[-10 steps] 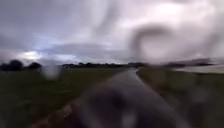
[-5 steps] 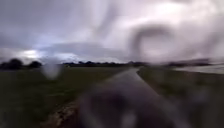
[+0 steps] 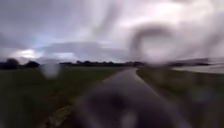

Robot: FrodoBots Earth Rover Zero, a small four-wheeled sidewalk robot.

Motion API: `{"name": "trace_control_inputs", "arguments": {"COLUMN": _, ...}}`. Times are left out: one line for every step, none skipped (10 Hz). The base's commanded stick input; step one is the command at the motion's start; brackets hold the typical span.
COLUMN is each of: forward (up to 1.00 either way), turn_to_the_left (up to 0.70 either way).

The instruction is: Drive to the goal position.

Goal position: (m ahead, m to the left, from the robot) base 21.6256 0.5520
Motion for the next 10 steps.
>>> {"name": "trace_control_inputs", "arguments": {"forward": 0.70, "turn_to_the_left": -0.09}}
{"name": "trace_control_inputs", "arguments": {"forward": 0.70, "turn_to_the_left": -0.05}}
{"name": "trace_control_inputs", "arguments": {"forward": 0.70, "turn_to_the_left": 0.00}}
{"name": "trace_control_inputs", "arguments": {"forward": 0.70, "turn_to_the_left": 0.00}}
{"name": "trace_control_inputs", "arguments": {"forward": 0.70, "turn_to_the_left": 0.00}}
{"name": "trace_control_inputs", "arguments": {"forward": 0.70, "turn_to_the_left": 0.00}}
{"name": "trace_control_inputs", "arguments": {"forward": 0.70, "turn_to_the_left": 0.00}}
{"name": "trace_control_inputs", "arguments": {"forward": 0.70, "turn_to_the_left": 0.00}}
{"name": "trace_control_inputs", "arguments": {"forward": 0.70, "turn_to_the_left": 0.00}}
{"name": "trace_control_inputs", "arguments": {"forward": 0.70, "turn_to_the_left": 0.00}}
